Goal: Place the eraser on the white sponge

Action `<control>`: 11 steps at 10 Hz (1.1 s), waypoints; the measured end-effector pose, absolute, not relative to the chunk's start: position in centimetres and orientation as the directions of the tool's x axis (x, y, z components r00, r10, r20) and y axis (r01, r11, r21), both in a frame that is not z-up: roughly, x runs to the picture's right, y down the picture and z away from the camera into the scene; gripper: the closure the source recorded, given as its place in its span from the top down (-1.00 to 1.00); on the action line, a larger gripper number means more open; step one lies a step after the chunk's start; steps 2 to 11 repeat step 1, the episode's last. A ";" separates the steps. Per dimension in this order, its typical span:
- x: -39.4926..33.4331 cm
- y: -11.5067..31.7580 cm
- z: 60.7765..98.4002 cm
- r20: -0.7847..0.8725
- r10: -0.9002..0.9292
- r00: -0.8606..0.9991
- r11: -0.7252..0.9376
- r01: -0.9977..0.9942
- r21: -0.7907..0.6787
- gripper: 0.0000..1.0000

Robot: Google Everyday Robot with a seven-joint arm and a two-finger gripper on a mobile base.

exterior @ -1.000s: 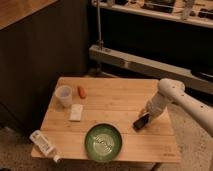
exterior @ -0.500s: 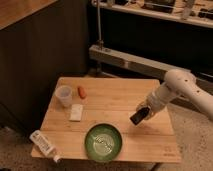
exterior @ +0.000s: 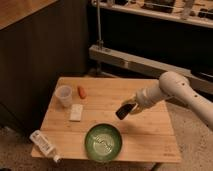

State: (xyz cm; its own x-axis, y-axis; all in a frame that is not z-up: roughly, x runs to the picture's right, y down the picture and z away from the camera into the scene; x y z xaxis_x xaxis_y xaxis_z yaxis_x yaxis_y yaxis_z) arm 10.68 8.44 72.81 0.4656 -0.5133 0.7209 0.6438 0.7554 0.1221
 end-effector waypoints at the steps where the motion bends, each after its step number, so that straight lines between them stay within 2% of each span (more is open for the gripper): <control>1: 9.0 8.2 72.8 0.716 -0.545 0.436 0.732 0.664 0.153 -1.00; 11: 9.0 8.2 72.8 0.716 -0.545 0.436 0.732 0.664 0.153 -1.00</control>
